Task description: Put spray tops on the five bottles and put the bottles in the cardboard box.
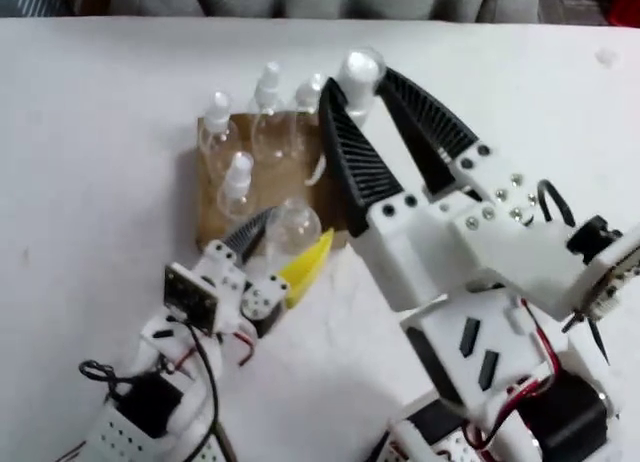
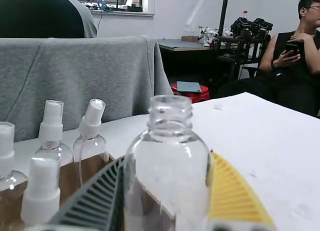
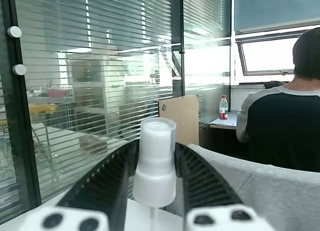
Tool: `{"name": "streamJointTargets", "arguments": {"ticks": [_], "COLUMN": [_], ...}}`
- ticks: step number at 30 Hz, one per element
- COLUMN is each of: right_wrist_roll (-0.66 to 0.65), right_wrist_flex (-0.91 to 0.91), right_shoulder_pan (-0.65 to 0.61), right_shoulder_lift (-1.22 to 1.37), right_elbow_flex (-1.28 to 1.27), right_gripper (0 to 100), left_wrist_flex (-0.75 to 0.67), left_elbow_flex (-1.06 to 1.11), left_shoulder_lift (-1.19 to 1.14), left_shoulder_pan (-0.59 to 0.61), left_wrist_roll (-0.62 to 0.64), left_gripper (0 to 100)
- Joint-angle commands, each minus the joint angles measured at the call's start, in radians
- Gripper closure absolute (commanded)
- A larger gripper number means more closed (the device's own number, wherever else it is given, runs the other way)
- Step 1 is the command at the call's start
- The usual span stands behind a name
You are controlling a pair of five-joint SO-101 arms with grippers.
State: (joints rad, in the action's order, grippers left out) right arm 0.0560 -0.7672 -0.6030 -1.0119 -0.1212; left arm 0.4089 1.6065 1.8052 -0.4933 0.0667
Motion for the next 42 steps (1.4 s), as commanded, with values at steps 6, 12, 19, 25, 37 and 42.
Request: {"name": "streamJointTargets", "arguments": {"ticks": [6, 12, 19, 25, 37, 42], "right_wrist_roll": [-0.003, -0.002, 0.046, 0.046, 0.046, 0.046], "right_wrist_flex": [0.056, 0.077, 0.056, 0.054, 0.053, 0.059], "right_shoulder_pan": [-0.002, -0.008, -0.008, -0.008, -0.008, -0.008], "right_shoulder_lift": [0.012, 0.012, 0.012, 0.012, 0.002, 0.007], "right_elbow_flex": [-0.072, -0.12, -0.12, -0.121, -0.19, -0.272], "right_gripper": [98.4, 98.4, 98.4, 98.4, 98.4, 98.4], "left_wrist_flex": [-0.037, -0.037, -0.037, -0.037, -0.043, -0.043], "left_elbow_flex": [-0.006, -0.006, -0.006, -0.006, 0.005, 0.003], "left_shoulder_lift": [0.019, 0.019, 0.019, 0.019, 0.019, 0.019], "left_shoulder_pan": [0.012, 0.012, 0.012, 0.012, 0.015, 0.039], "left_wrist_roll": [0.002, 0.002, 0.002, 0.002, 0.0, 0.0], "left_gripper": [98, 98, 98, 98, 98, 98]}}
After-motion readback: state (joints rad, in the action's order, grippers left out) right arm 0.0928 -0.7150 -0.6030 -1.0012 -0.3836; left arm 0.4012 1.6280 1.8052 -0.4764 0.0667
